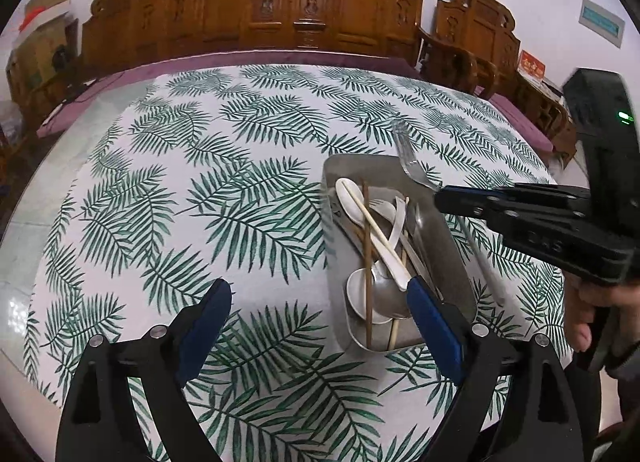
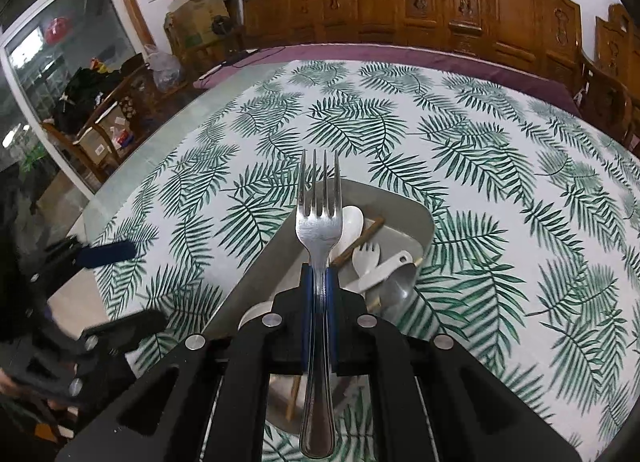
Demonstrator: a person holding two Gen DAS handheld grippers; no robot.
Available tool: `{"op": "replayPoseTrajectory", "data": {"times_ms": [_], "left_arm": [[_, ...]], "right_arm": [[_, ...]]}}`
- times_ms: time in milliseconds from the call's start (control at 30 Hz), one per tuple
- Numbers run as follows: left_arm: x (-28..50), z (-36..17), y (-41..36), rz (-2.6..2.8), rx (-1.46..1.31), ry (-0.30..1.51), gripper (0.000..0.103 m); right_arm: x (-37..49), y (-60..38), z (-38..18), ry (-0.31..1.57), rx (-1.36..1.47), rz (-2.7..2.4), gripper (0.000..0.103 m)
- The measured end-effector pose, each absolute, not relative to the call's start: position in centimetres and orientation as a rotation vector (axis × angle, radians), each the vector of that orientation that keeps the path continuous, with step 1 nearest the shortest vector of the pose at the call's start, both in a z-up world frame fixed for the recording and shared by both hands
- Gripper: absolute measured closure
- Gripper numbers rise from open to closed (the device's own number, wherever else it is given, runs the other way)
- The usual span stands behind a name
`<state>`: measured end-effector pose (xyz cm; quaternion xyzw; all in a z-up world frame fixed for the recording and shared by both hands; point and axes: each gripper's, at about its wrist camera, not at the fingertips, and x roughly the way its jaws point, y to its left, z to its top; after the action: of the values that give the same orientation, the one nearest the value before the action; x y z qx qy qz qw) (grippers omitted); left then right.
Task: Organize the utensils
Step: 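Lower the metal fork into the tray and open the right gripper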
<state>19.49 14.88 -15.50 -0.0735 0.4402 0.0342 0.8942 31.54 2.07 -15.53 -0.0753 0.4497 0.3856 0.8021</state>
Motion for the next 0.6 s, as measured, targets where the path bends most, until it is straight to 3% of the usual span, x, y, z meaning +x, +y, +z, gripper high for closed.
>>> {"op": "replayPoseTrajectory", "data": {"times_ms": [600], "left_arm": [[18.7, -14.7, 15.4, 0.075, -0.155, 0.896, 0.018]], "right_arm": [[34.3, 4.1, -21.1, 1.085, -0.137, 0.713, 0.095]]}}
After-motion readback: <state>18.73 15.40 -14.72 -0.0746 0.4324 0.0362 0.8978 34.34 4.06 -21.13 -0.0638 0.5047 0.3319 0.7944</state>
